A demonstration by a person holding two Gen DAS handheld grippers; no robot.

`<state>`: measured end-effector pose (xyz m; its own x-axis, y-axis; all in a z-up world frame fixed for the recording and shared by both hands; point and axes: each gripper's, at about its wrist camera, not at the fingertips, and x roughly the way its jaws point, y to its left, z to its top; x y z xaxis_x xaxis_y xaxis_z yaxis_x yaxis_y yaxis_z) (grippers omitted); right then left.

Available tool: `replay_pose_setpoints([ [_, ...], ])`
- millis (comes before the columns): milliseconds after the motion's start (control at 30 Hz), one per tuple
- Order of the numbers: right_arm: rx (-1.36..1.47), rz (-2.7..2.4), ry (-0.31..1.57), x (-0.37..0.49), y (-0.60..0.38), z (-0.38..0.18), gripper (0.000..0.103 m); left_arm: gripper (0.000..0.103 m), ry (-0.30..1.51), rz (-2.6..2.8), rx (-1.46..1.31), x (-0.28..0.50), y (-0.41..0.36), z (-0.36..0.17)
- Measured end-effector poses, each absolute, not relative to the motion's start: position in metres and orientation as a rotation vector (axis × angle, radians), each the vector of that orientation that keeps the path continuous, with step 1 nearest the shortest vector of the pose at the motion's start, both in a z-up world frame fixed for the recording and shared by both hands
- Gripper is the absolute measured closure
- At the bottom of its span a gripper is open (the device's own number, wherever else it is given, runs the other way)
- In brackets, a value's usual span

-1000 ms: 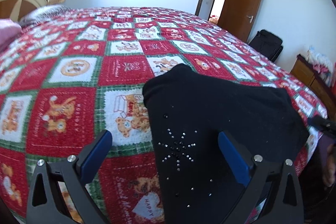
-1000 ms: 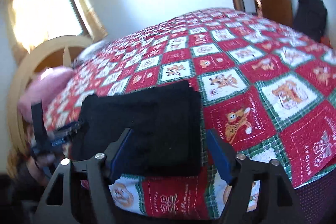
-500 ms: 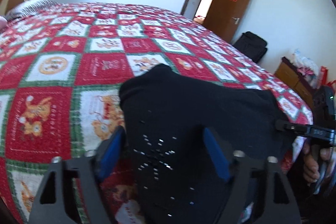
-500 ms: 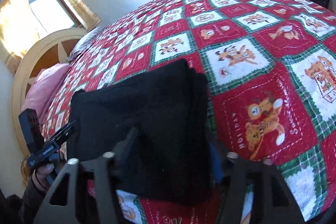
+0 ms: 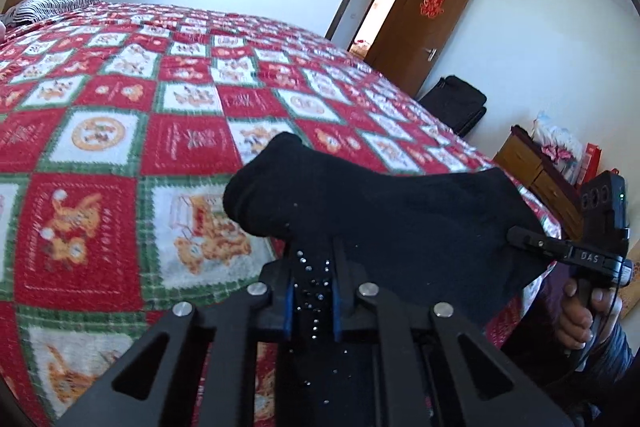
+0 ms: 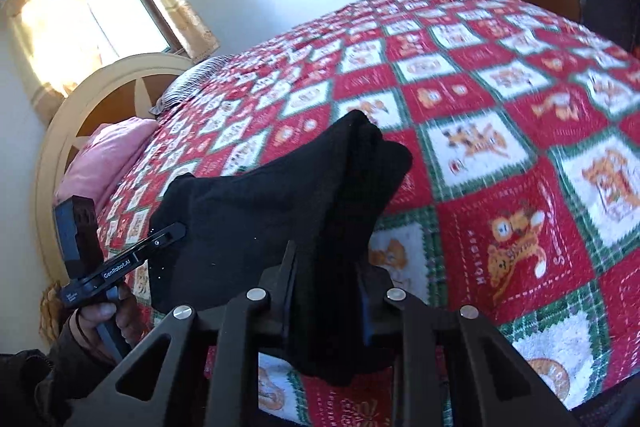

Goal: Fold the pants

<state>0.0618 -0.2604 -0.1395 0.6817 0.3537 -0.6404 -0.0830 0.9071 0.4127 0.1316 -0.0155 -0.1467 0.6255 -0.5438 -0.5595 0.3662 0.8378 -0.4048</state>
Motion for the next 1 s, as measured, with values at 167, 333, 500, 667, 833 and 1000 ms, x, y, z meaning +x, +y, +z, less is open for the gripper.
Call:
replay_pose_setpoints([
  [167, 0.357, 0.313, 0.790, 0.089, -0.242, -0.125, 0.078, 0.089, 0.670, -0.473, -0.277, 0.130, 0.017, -0.127],
  [333, 0.356, 0.422, 0.785, 0.146, -0.193, -0.116, 0.078, 0.089, 0.599, -0.330, -0.262, 0.129, 0.072, -0.106],
  [500, 0.339, 0.556, 0.777, 0.206, -0.115, -0.116, 0.078, 0.089, 0.570, -0.143, -0.263, 0.125, 0.145, -0.099],
  [667, 0.297, 0.650, 0.866, 0.249, -0.035, -0.142, 0.078, 0.085, 0.654, 0.006, -0.245, 0.127, 0.188, -0.133],
  [833, 0.258, 0.574, 0.918, 0.263, -0.015, -0.173, 0.065, 0.026, 0.698, 0.127, -0.272, 0.129, 0.206, -0.172],
  [1000, 0.299, 0.545, 0.955, 0.267, -0.039, -0.186, 0.046, 0.022, 0.691, 0.126, -0.287, 0.131, 0.206, -0.176],
])
